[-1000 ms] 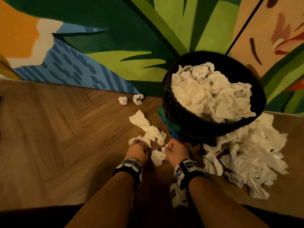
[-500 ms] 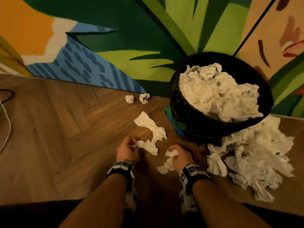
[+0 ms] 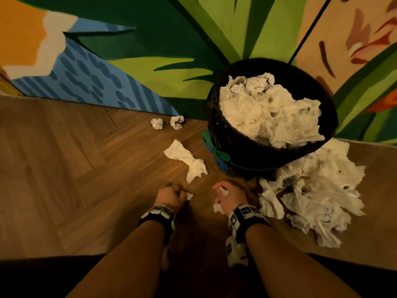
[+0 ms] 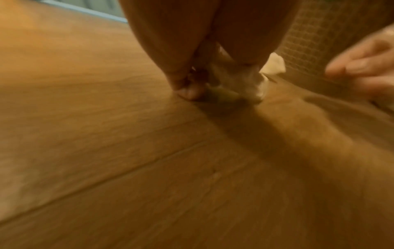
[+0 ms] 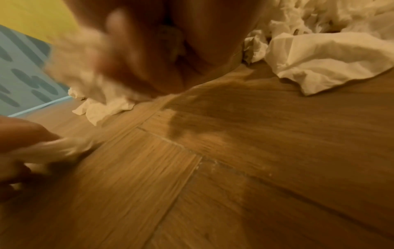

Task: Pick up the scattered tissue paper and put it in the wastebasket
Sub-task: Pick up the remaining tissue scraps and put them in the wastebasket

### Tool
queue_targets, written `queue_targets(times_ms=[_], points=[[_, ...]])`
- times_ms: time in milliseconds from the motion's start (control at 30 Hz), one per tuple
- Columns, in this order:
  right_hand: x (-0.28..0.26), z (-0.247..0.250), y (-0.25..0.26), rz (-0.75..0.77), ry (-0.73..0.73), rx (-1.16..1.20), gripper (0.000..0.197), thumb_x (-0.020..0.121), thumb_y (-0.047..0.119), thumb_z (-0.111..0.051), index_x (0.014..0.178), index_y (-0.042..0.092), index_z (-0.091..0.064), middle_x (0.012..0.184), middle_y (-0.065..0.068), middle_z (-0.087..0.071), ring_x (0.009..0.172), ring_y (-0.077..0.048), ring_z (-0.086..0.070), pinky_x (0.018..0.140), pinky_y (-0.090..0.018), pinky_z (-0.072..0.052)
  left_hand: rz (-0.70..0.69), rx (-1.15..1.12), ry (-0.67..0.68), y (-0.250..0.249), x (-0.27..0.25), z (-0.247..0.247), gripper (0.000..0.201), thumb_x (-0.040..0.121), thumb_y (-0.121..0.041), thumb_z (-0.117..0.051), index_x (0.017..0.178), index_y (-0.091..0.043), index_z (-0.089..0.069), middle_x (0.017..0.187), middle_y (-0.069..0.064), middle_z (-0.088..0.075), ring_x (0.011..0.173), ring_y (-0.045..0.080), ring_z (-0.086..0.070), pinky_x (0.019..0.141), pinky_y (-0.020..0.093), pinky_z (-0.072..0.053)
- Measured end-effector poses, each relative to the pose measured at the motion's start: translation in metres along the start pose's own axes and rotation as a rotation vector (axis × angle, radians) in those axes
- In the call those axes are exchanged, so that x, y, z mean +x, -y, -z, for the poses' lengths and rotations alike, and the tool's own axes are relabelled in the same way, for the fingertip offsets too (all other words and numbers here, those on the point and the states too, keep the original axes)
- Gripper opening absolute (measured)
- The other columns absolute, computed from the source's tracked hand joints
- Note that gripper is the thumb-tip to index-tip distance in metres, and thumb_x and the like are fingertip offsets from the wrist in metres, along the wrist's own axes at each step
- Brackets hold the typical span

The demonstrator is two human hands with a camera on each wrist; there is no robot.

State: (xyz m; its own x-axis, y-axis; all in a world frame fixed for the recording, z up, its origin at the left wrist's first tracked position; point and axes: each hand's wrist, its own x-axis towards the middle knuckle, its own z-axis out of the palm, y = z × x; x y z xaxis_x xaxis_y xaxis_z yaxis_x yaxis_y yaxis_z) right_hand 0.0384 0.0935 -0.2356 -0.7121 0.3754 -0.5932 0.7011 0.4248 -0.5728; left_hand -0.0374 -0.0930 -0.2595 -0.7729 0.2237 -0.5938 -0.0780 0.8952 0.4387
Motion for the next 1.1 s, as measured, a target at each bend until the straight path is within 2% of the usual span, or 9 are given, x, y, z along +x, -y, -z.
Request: queue_targets(times_ms=[100,200,333,433,567,667,767,900,1100], points=[[0.000,0.002,-0.001,0.019,-0.025,-0.060,0.036,0.092,0.050,-0.056,0.071,0.020,-0.055,0.074,0.005,-0.061,0.077,-0.018,-0.061,0.067,-0.026,-0.043,0.152,-0.230,-0.118,0.001,-0.001,0.014,0.012,0.097,-0.029,-0.057,0.090,-0.019,-0.059,0.096,0.005,-0.066,0.080,0.017,-0.063,0.070,0.031,-0.053],[-0.003,0.009,-0.007,0.031,-0.034,-0.008,0.010,0.087,0.021,-0.063,0.094,0.027,-0.061,0.091,0.012,-0.064,0.094,-0.019,-0.063,0.075,-0.023,-0.044,0.175,-0.617,-0.254,-0.006,-0.007,0.028,0.009,0.098,-0.018,-0.055,0.090,-0.017,-0.050,0.086,0.010,-0.068,0.067,0.025,-0.069,0.057,0.034,-0.057],[-0.009,0.035,-0.023,-0.021,-0.093,0.033,0.048,0.093,0.010,-0.060,0.138,0.012,-0.044,0.132,-0.009,-0.055,0.120,-0.026,-0.053,0.089,-0.023,-0.036,0.030,-0.770,-0.511,-0.041,-0.012,0.061,0.013,0.100,-0.030,-0.049,0.093,-0.019,-0.048,0.085,0.002,-0.059,0.073,0.020,-0.055,0.059,0.029,-0.044],[-0.017,0.072,-0.035,-0.073,-0.243,0.116,0.027,0.093,0.012,-0.059,0.114,0.026,-0.054,0.116,-0.013,-0.057,0.105,-0.028,-0.058,0.085,-0.027,-0.042,-0.178,-0.875,-0.546,-0.082,-0.019,0.100,0.020,0.103,-0.021,-0.035,0.101,-0.017,-0.054,0.095,0.004,-0.054,0.088,0.022,-0.050,0.082,0.040,-0.045],[-0.040,0.137,-0.027,-0.156,-0.522,0.678,0.022,0.095,0.023,-0.047,0.076,0.033,-0.042,0.092,-0.009,-0.054,0.065,-0.020,-0.046,0.074,-0.044,-0.050,-0.470,-0.901,-0.527,-0.143,-0.046,0.145,0.026,0.101,-0.013,-0.032,0.104,-0.024,-0.055,0.096,0.004,-0.055,0.087,0.022,-0.055,0.084,0.043,-0.049],[-0.052,0.185,-0.003,-0.135,-0.714,1.110,0.019,0.090,0.036,-0.047,0.078,0.022,-0.051,0.077,-0.003,-0.050,0.068,-0.024,-0.045,0.060,-0.024,-0.042,-0.724,-0.731,-0.485,-0.176,-0.068,0.162,0.025,0.101,-0.014,-0.039,0.117,-0.031,-0.049,0.102,-0.010,-0.056,0.075,0.004,-0.058,0.071,0.023,-0.049],[-0.069,0.223,0.029,0.167,-0.822,0.812,0.033,0.080,0.037,-0.037,0.099,0.016,-0.052,0.099,-0.005,-0.048,0.089,-0.018,-0.044,0.071,-0.025,-0.041,-0.891,-0.534,-0.502,-0.195,-0.086,0.159,0.029,0.097,-0.018,-0.055,0.116,-0.033,-0.039,0.099,-0.015,-0.052,0.055,-0.003,-0.046,0.053,0.013,-0.038],[-0.084,0.229,0.061,0.483,-0.702,0.432,0.025,0.097,0.019,-0.040,0.121,0.014,-0.045,0.096,0.002,-0.053,0.070,0.005,-0.052,0.062,-0.019,-0.041,-0.770,-0.211,-0.449,-0.205,-0.089,0.138,0.026,0.086,-0.034,-0.074,0.097,-0.024,-0.052,0.087,-0.003,-0.063,0.064,0.007,-0.052,0.058,0.027,-0.042],[-0.087,0.195,0.076,0.595,-0.639,-0.125,0.014,0.084,0.011,-0.067,0.090,0.023,-0.064,0.100,0.006,-0.055,0.082,-0.009,-0.051,0.083,-0.024,-0.045,-0.832,0.049,-0.522,-0.206,-0.085,0.129,0.033,0.085,-0.042,-0.072,0.096,-0.011,-0.072,0.103,0.002,-0.058,0.092,0.017,-0.054,0.082,0.026,-0.041]])
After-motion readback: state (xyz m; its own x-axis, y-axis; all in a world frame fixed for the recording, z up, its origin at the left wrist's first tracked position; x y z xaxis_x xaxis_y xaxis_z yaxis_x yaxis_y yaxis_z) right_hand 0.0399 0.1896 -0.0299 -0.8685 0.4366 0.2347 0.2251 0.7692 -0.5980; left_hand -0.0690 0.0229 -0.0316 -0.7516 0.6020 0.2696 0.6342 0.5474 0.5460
